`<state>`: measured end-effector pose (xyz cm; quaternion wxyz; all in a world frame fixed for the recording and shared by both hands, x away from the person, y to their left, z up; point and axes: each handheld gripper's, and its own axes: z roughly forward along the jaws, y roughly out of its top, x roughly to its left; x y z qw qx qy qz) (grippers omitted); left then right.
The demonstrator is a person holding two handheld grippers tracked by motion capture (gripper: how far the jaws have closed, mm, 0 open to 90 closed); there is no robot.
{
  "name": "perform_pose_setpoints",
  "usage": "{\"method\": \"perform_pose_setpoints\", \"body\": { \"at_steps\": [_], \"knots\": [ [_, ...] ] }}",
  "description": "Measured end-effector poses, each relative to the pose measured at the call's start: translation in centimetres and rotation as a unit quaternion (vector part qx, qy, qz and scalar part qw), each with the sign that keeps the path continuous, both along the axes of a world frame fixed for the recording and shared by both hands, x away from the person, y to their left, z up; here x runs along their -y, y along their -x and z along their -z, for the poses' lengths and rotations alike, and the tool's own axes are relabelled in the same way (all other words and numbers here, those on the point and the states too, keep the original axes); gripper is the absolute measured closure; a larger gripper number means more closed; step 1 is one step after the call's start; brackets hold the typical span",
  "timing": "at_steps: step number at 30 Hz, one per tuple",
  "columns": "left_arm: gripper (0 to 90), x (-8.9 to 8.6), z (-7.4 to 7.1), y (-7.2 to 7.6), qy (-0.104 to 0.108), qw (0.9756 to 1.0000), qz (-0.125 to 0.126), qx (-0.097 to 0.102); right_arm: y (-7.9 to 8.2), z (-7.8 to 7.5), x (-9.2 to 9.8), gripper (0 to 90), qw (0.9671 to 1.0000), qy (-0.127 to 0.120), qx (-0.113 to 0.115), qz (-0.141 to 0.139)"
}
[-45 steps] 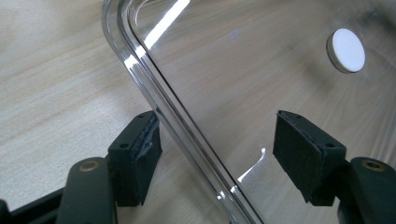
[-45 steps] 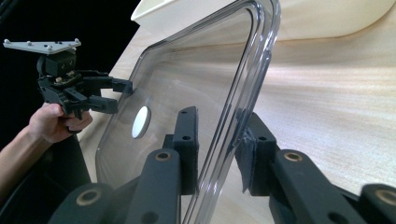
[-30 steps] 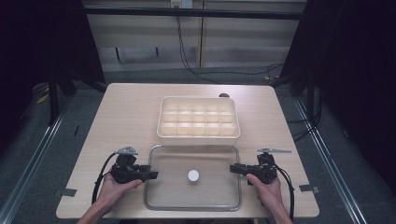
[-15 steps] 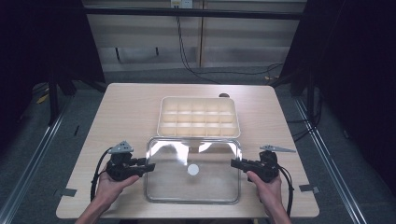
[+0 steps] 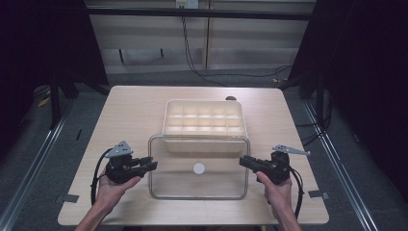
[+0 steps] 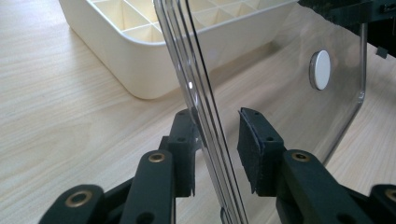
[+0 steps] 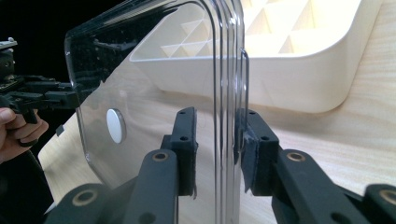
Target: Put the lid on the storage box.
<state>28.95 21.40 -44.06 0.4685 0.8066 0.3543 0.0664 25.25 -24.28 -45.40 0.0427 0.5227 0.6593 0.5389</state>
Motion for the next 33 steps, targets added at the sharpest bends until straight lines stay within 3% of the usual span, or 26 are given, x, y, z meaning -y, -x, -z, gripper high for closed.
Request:
{"method": "perform_pose_setpoints", "body": {
  "at_steps": [3,11,22,33],
  "knots": [
    [68.2,0.0,0.0,0.0,0.002,1.0,-0.001,0.0,0.0,-0.1,0.1,70.8,1.0,0.001,0.002,-0.004],
    [70.9,-0.3,-0.3,-0.2,0.014,0.9999,-0.003,-0.004,0.1,-0.5,0.4,73.1,0.9997,-0.022,0.006,-0.011],
    [72.2,-0.7,-1.1,-0.5,0.029,0.9994,-0.018,0.001,-0.5,-1.4,0.1,73.1,0.9995,-0.022,0.017,-0.011],
    [72.7,-0.5,-1.4,-0.8,0.041,0.9991,-0.014,-0.003,-0.7,-1.8,0.4,73.1,0.9994,-0.027,0.022,-0.004]
  ]
}}
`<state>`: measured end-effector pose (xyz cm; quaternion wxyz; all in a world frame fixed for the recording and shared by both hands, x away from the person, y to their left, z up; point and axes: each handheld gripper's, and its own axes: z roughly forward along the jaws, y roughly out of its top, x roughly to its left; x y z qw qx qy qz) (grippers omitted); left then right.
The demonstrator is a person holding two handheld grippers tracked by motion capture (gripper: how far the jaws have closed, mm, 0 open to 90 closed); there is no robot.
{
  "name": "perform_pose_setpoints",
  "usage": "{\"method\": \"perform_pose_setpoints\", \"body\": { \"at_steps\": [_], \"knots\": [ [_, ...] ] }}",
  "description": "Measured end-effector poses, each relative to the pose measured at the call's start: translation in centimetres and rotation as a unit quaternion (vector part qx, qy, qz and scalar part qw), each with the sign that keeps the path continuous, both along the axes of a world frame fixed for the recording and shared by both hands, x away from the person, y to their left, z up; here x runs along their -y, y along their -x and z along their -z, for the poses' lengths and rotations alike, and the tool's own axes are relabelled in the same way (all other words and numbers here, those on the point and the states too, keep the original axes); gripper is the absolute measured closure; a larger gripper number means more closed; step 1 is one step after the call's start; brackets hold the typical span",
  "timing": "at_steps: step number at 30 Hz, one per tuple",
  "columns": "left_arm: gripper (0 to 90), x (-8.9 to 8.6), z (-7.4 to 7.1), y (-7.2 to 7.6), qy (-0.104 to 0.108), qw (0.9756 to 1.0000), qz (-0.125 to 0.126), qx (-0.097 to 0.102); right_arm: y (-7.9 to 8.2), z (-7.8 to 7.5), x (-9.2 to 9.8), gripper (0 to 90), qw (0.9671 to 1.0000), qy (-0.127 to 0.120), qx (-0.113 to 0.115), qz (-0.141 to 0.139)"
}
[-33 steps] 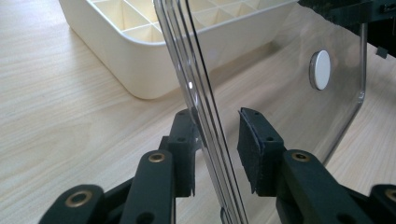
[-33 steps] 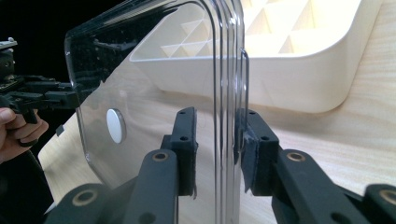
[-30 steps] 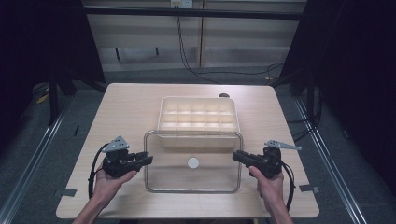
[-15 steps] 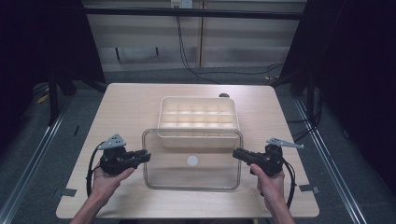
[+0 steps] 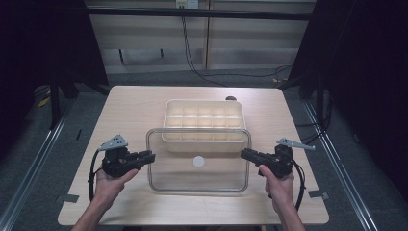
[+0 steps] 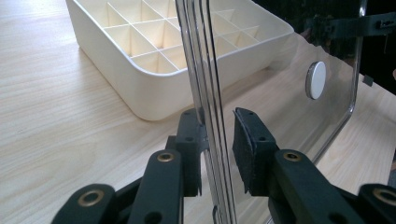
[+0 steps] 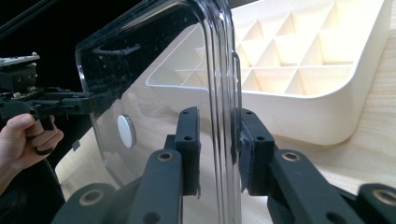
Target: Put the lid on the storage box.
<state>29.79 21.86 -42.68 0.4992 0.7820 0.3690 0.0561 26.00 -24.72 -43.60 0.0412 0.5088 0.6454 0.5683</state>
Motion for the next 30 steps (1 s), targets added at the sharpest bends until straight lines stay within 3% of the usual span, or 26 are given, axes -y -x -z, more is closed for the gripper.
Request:
{"method": "perform_pose_setpoints", "body": {
  "at_steps": [25,30],
  "knots": [
    [73.0,0.1,-2.3,-1.4,0.008,0.9999,0.004,0.01,-1.6,-2.4,0.4,73.0,0.9999,-0.006,0.011,0.007],
    [73.4,0.2,-2.6,-1.8,0.021,0.9998,-0.003,0.006,-2.1,-3.0,0.4,73.0,0.9998,-0.009,0.015,0.01]
  ]
}}
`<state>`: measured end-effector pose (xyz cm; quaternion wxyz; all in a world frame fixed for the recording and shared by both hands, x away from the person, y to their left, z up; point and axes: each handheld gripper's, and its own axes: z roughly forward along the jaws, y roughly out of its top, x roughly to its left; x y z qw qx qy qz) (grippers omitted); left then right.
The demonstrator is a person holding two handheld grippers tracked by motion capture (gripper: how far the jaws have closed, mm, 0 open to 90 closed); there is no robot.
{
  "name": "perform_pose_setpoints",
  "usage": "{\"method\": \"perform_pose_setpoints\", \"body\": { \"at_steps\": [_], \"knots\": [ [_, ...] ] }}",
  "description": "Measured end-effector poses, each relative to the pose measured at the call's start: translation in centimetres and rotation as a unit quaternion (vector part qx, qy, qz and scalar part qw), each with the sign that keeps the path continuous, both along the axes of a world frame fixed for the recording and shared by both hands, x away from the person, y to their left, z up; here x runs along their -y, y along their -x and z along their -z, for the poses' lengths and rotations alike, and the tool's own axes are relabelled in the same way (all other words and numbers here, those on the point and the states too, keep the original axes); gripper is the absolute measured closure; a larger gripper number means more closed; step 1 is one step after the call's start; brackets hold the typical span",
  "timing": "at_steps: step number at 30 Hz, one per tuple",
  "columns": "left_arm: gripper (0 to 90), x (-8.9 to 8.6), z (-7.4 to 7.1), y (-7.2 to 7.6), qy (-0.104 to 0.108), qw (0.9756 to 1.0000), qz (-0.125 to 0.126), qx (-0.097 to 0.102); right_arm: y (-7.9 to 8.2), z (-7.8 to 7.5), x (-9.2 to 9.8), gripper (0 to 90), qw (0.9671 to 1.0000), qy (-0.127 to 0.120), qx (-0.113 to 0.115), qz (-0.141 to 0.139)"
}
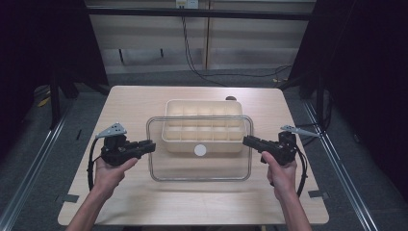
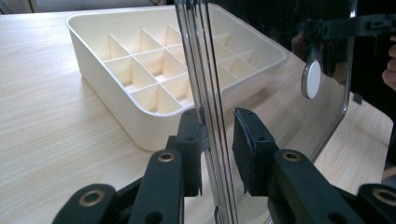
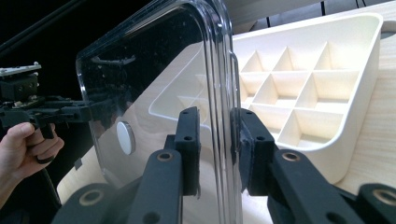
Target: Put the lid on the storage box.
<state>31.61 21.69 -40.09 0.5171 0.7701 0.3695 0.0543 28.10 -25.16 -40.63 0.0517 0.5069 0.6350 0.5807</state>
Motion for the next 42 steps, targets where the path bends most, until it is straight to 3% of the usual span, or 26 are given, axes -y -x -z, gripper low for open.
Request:
{"method": "perform_pose_setpoints", "body": {
  "at_steps": [2,16,32,42],
  "knots": [
    [73.2,0.1,-0.1,-0.1,-0.003,1.0,0.0,0.001,-0.2,0.0,0.2,73.4,0.9999,-0.012,0.003,0.003],
    [73.3,0.6,-1.6,-1.3,-0.001,0.9999,0.001,0.011,-1.3,-1.0,0.6,73.3,0.9998,-0.011,0.009,0.01],
    [73.3,0.4,-2.2,-2.8,0.003,0.9999,-0.012,0.01,-3.2,-2.1,0.3,72.9,0.9998,-0.007,0.012,0.013],
    [73.1,0.1,-1.9,-4.1,-0.001,0.9997,-0.023,0.003,-4.7,-1.9,-0.2,73.0,0.9999,-0.004,0.006,0.008]
  ]
}}
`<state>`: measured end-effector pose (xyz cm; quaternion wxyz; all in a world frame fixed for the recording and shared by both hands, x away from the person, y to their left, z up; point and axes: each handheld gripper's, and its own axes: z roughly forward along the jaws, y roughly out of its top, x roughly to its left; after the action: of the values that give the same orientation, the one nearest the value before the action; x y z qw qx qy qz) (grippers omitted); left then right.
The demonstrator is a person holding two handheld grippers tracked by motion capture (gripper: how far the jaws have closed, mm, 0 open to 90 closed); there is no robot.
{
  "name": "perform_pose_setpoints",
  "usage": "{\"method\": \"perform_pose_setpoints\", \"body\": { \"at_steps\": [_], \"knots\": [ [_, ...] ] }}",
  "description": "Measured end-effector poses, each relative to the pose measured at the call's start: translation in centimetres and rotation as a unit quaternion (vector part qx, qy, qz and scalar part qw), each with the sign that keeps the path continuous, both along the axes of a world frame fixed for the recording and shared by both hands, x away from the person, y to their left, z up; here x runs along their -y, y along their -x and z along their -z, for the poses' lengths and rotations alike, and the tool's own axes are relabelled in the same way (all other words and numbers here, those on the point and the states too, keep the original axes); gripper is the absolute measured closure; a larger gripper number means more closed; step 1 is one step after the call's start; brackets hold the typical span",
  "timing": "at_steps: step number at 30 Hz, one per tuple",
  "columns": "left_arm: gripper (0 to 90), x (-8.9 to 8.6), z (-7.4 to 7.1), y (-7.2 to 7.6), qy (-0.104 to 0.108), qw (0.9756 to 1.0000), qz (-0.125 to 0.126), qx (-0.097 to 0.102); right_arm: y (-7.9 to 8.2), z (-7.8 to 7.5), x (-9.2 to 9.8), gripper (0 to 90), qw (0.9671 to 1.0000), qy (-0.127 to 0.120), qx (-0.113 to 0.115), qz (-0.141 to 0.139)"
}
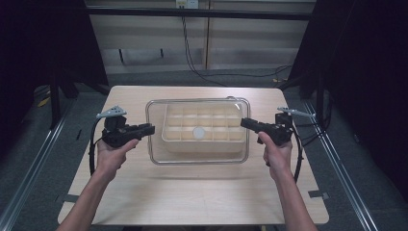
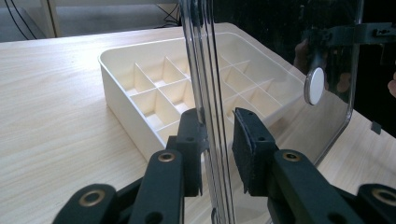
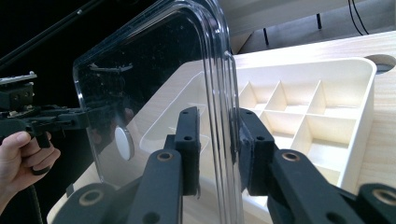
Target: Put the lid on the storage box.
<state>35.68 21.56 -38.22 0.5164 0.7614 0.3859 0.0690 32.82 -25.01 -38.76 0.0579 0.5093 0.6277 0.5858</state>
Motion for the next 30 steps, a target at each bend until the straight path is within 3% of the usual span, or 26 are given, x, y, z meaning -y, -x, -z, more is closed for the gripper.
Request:
{"method": "perform_pose_setpoints", "body": {
  "at_steps": [16,30],
  "knots": [
    [73.6,0.9,-0.9,-2.3,0.004,1.0,-0.004,0.005,-2.9,-0.1,0.8,71.8,0.9999,-0.005,-0.004,0.01],
    [73.5,0.9,-1.0,-5.2,0.002,0.9997,-0.022,-0.01,-6.1,-0.2,0.3,71.2,0.9996,-0.003,-0.019,0.021]
  ]
}}
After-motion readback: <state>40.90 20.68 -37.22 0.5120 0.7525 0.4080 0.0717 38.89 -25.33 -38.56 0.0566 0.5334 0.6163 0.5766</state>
